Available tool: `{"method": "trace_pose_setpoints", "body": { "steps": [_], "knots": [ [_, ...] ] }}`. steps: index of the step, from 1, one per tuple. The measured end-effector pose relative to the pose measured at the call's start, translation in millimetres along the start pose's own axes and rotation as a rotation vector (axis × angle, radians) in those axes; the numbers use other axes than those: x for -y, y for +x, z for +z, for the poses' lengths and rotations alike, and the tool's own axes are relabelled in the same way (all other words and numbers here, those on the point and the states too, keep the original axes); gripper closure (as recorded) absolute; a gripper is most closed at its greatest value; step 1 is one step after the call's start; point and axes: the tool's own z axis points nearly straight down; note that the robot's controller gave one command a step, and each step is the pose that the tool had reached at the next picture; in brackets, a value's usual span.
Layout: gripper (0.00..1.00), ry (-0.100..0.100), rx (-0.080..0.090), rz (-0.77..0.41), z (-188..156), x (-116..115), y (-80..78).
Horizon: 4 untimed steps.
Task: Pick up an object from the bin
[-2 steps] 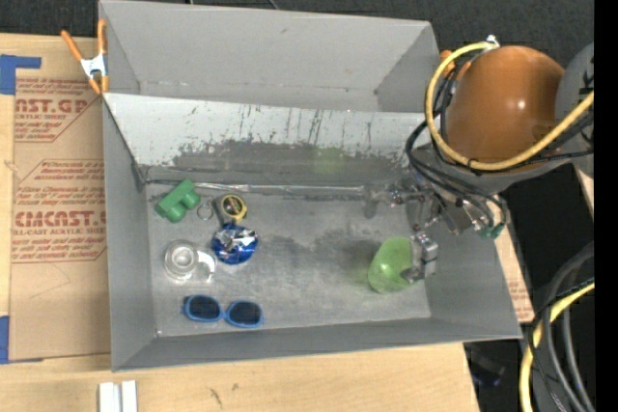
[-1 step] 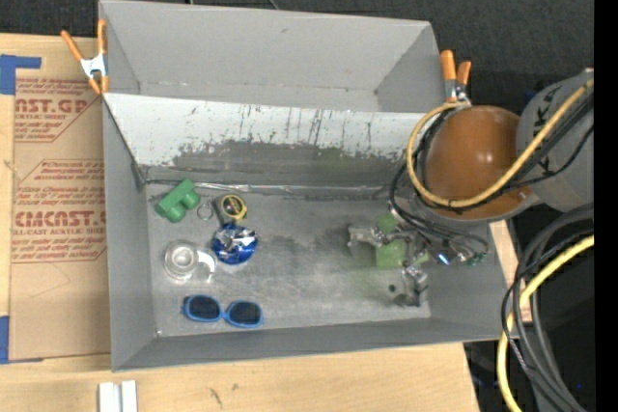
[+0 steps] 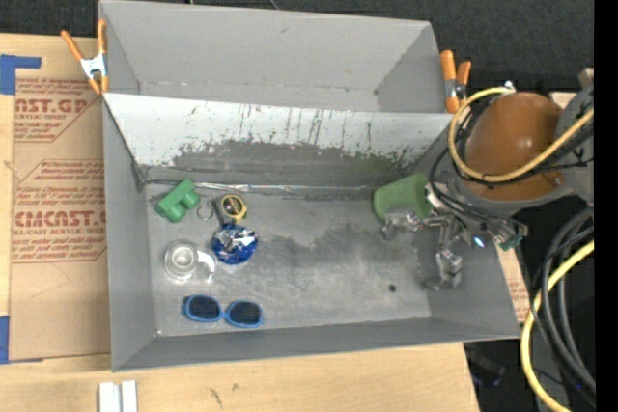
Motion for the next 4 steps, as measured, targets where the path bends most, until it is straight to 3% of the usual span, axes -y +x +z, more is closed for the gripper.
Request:
{"method": "trace_pose_setpoints", "body": {
  "steps": [1,2,3,4],
  "knots": [
    [1.00,0.000,0.000,-0.007,0,-3,-1.5],
    [0.00,0.000,0.000,-0.007,0,-3,-1.6],
    [0.00,-0.008,0.001,-0.008,9,1,1.1],
    [0.00,-0.004,0.004,-0.045,6,-8,14.3]
  ]
}}
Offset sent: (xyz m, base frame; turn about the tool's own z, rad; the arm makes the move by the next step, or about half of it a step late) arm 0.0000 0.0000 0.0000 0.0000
